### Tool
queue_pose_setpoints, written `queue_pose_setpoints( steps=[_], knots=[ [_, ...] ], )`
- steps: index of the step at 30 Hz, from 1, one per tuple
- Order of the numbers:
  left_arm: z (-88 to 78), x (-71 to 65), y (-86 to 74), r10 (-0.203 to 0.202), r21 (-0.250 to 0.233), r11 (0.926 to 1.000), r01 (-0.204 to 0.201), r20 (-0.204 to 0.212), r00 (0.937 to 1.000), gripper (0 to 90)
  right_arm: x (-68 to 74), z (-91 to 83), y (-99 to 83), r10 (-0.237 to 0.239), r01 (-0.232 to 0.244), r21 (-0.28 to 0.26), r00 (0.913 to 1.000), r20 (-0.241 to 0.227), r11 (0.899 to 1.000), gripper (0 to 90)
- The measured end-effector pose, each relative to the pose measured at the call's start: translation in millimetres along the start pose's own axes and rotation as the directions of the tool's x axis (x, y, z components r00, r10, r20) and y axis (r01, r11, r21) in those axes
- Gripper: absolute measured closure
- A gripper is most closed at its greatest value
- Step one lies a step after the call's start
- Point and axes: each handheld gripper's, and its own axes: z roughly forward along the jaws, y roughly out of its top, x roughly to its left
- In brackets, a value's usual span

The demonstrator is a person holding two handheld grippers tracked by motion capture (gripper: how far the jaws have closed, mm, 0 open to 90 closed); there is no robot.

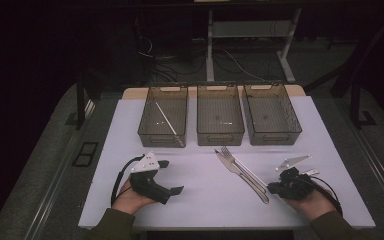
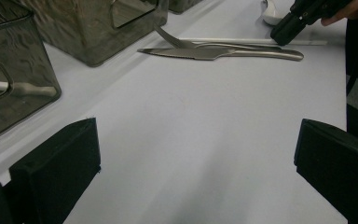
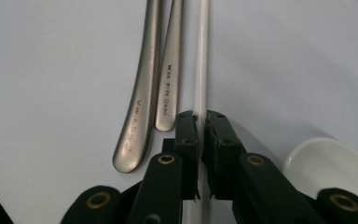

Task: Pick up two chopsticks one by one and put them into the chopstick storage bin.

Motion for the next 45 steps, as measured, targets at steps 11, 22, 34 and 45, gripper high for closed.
queue_pose_setpoints(
  steps=[11, 22, 34, 45],
  knots=[
    [-0.3, -0.1, 0.2, 0.000, -0.003, 1.0000, 0.000, 0.000, 1.0000, 0.0, -13.4, -16.0, 0.0, 0.046, -0.047, -0.069, 0.9988, -0.017, 0.997, 84.1],
    [-0.1, -0.2, 0.3, 0.001, -0.002, 1.0000, -0.001, -0.001, 1.0000, 0.0, -16.6, -31.6, 2.0, 0.050, -0.054, -0.121, 0.9981, -0.034, 0.991, 84.1],
    [0.2, 0.3, -0.1, -0.003, -0.007, 1.0000, 0.003, -0.002, 1.0000, 0.0, -15.8, -43.5, 9.6, 0.028, -0.041, -0.189, 0.9971, -0.070, 0.981, 84.1],
    [0.5, 2.3, -0.5, -0.013, -0.008, 0.9999, 0.013, -0.001, 0.9999, 0.0, -15.2, -45.9, 42.0, -0.018, -0.003, -0.233, 0.9962, -0.085, 0.973, 84.1]
  ],
)
